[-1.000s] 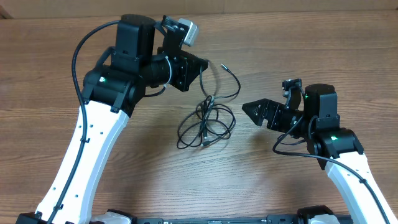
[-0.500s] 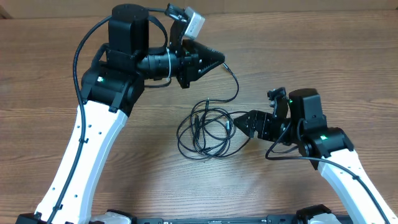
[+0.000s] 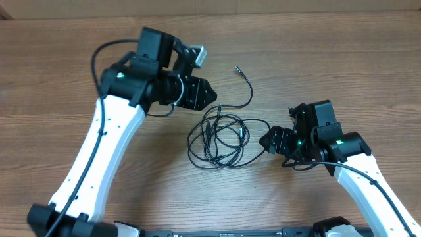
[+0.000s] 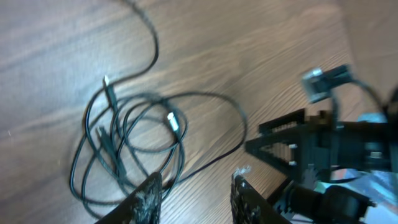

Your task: Untangle cables

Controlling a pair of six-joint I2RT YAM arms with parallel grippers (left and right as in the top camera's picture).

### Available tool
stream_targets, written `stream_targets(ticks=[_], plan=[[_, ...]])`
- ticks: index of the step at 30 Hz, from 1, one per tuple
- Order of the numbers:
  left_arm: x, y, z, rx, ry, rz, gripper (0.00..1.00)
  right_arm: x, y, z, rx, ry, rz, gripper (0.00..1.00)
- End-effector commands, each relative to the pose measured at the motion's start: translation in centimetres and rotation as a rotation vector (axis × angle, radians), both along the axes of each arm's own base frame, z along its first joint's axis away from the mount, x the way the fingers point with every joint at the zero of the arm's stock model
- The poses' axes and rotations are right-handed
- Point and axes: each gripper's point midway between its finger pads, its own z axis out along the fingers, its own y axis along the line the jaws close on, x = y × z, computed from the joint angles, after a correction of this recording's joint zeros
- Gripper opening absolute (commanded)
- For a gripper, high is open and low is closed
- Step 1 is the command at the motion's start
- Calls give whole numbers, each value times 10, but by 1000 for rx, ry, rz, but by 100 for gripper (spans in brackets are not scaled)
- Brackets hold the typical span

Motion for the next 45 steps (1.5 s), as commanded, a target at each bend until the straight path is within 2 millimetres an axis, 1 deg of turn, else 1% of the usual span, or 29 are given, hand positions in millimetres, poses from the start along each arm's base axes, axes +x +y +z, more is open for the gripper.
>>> stream_targets(ticks=[1,2,5,6,7,9,10,12,14,15,16,17,18,22,25,29,30,31,32,33,34,35,37,38,39,41,43,45], plan=[[-2,2,-44,81,105,-10,35,5,0,-1,-15,6,4,75],[-3,2,-60,99,156,-11,37,5,0,-6,-19,25,3,72],[-4,2,-83,127,237,-11,47,6,2,-14,-16,55,7,70],[-5,1,-100,146,290,-16,50,7,6,-17,-3,66,16,68],[-5,1,-107,153,308,-19,50,8,8,-19,-1,69,19,66],[-6,-2,-123,170,352,-26,50,11,11,-24,0,71,23,58],[-7,-4,-130,178,369,-33,50,13,13,-24,3,72,11,57],[-11,-8,-143,194,399,-53,51,18,16,-25,12,65,-7,48],[-15,-14,-156,211,429,-73,51,25,15,-24,14,47,-30,34],[-17,-16,-161,218,441,-81,52,27,13,-25,3,43,-50,29],[-21,-20,-170,231,464,-94,51,32,5,-27,-32,43,-111,19],[-24,-22,-178,241,484,-104,51,33,1,-29,-53,42,-137,15],[-27,-24,-182,248,497,-111,51,34,-3,-30,-72,42,-155,14],[-33,-30,-202,282,526,-134,52,36,-12,-32,-118,31,-175,4],[-33,-25,-214,344,520,-136,52,34,-12,-33,-122,37,-176,4],[-28,-23,-219,391,480,-135,50,34,-19,-35,-157,38,-189,4],[-27,-23,-220,397,471,-135,46,33,-22,-35,-171,40,-194,4],[-27,-23,-220,399,467,-135,29,31,-26,-37,-196,44,-202,4],[-26,-23,-220,398,465,-136,15,30,-29,-38,-213,47,-207,4],[-26,-23,-220,399,466,-136,4,29,-35,-38,-240,51,-216,4],[-26,-22,-221,404,464,-134,4,28,-40,-39,-267,54,-226,4],[-25,-17,-221,422,462,-126,4,27,-53,-35,-327,59,-250,4],[-23,-10,-221,442,463,-112,4,28,-67,-26,-385,58,-280,4],[-21,-2,-220,458,470,-97,4,31,-78,-15,-434,50,-308,4],[-20,3,-219,472,472,-87,4,32,-84,-8,-457,44,-322,4],[-13,23,-208,499,478,-43,4,39,-106,19,-541,8,-380,4],[-1,39,-190,487,444,-18,4,45,-122,43,-593,-29,-430,4],[15,55,-165,450,381,35,4,51,-141,73,-645,-74,-494,4]])
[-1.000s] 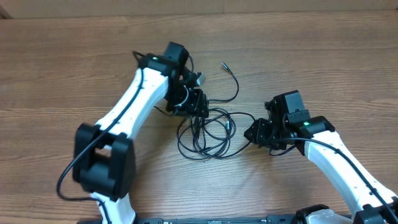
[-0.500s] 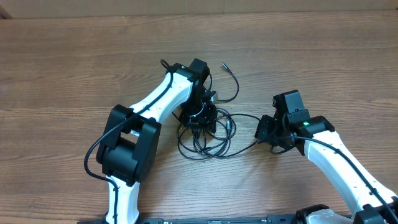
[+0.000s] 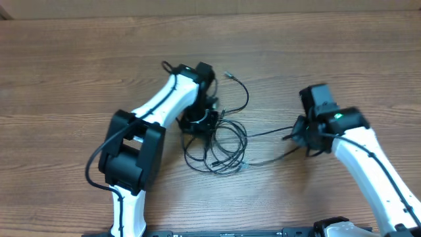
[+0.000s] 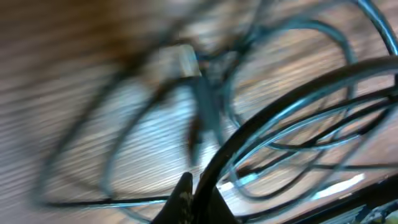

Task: Untangle cables
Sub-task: 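Pull both grippers outward to opposite sides, stretching the cables apart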

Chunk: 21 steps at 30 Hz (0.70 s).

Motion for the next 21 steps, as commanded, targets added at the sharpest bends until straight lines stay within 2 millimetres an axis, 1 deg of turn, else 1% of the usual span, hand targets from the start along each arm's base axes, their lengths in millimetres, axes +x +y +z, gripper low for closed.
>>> stream_targets(ticks=[1,2,6,7,8,12,14,18,19,21], plan=[[44,40,54,-16,-201,69,4,22,-49,66,-192,-166,-119,4],[55,56,75,-30,-262,118,4,24,-60,83,-227,-195,-151,4],[70,99,125,-52,-402,242,4,28,-90,135,-310,-299,-249,4],[71,114,143,-54,-451,284,4,30,-98,151,-324,-340,-277,4],[70,125,154,-54,-483,312,4,30,-105,165,-333,-376,-306,4],[65,157,188,-49,-578,405,4,27,-126,198,-352,-461,-391,4],[59,183,213,-41,-653,497,4,20,-148,216,-364,-502,-471,4],[53,198,229,-33,-705,540,4,9,-171,221,-385,-506,-549,4],[52,200,231,-32,-713,546,4,5,-180,221,-392,-506,-579,4],[51,199,233,-47,-711,555,4,1,-190,222,-395,-507,-614,4]])
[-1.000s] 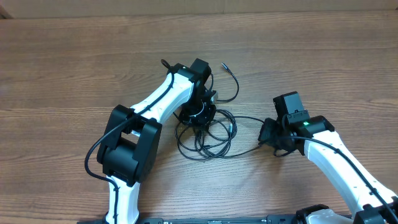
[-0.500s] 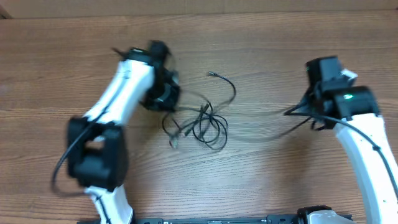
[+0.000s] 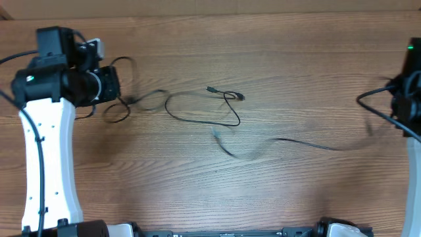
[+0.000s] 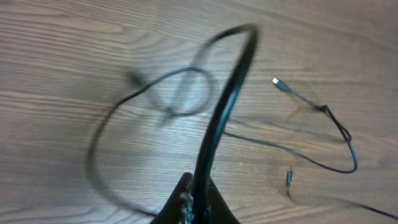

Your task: Untangle cables

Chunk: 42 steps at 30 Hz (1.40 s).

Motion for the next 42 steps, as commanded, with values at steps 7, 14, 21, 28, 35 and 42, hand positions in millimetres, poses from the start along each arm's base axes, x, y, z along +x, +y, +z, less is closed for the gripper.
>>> stream_targets(ticks=[7,14,21,28,35,42], plan=[[-3,-44,25,-178,-65,-123,5,10,-4,10,90,-84,93,4],[-5,-76,27,-160,-98,-279,4,41,52,7,250,-119,461,4],[-8,-152,66,-331,-284,-603,4,49,149,20,435,-187,1015,4],[-8,-177,107,-505,-434,-731,4,40,184,-9,503,-40,1104,4],[-18,-176,97,-526,-356,-709,4,41,193,-44,543,120,1086,37],[-19,-176,96,-531,-348,-708,6,43,215,-62,579,199,1134,52]])
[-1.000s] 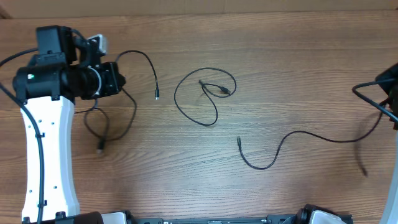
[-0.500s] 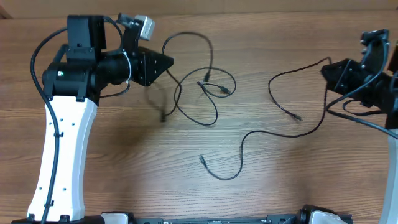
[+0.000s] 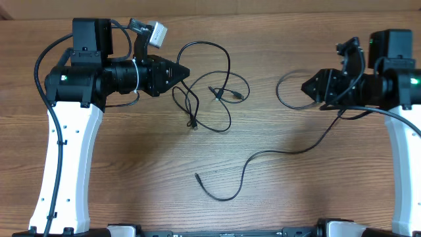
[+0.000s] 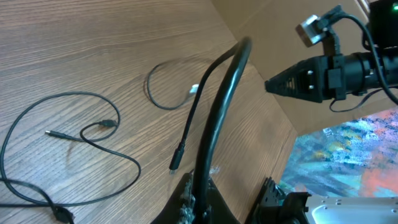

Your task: Untangle cables

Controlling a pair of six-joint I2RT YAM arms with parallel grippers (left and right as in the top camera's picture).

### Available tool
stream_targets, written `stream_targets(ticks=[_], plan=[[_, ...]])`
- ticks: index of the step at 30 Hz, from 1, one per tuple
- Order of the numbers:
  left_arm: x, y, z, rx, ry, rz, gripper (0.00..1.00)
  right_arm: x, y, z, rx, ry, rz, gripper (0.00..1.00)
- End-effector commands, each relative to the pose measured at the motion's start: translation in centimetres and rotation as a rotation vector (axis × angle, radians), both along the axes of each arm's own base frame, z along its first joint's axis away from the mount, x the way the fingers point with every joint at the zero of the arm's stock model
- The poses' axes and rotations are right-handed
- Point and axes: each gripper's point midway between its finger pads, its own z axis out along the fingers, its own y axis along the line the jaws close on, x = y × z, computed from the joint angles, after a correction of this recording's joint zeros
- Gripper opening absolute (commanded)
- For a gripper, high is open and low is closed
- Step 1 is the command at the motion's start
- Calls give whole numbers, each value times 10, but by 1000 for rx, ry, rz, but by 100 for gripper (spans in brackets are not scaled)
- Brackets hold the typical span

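Two thin black cables lie apart on the wooden table. One cable [image 3: 223, 69] loops in the middle, its plug ends [image 3: 193, 124] resting on the wood. My left gripper [image 3: 181, 71] is shut on it, and the strand [image 4: 217, 106] arches up from the jaws. The other cable [image 3: 263, 155] curves from a small loop [image 3: 283, 92] near my right gripper [image 3: 305, 85] down to a free end [image 3: 197, 176] at the front. The right gripper's jaws meet in a point and appear shut on that cable. In the left wrist view the right gripper [image 4: 271, 83] hangs above the table.
The wooden table [image 3: 131, 171] spreads round both cables. Its far edge [image 3: 263, 12] runs along the top of the overhead view. The two white arms [image 3: 62, 151] stand at the left and right sides.
Both grippers have come inward from the table's far sides. The cables, then stretched out long and thin, now lie slack: one looped in the middle, one curved toward the front.
At first both grippers stood beside one tangled pile in the middle, the left one open. Then the left gripper was down in the pile and the right had a strand drawn rightward. Then the arms were far apart with cables stretched. Now two separate cables lie slack.
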Motion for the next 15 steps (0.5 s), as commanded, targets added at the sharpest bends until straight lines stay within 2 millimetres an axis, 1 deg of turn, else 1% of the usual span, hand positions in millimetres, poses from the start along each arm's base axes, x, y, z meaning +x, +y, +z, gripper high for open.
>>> stream_targets(ticks=[1,4,6,8,9,10,11,13,15], plan=[[-5,-3,11,-22,-24,-21,7,3,8,2,-19,-8,29,54],[-9,-5,9,-20,0,-28,6,4,1,-3,-60,2,10,57],[-14,-7,3,-4,26,-34,6,5,-5,-5,-90,8,-9,57],[-16,-5,-8,53,60,-6,6,4,-9,-7,-113,12,-19,58],[-15,-1,-17,104,76,23,9,4,-11,-8,-122,15,-23,58],[-12,6,-28,173,90,63,14,3,-12,-8,-128,18,-25,59],[-9,18,-42,277,103,122,19,2,-12,-8,-128,22,-25,59],[-7,31,-57,397,116,177,22,2,-12,-9,-129,26,-24,60],[-7,37,-68,476,122,202,42,1,-12,-9,-129,26,-24,61]])
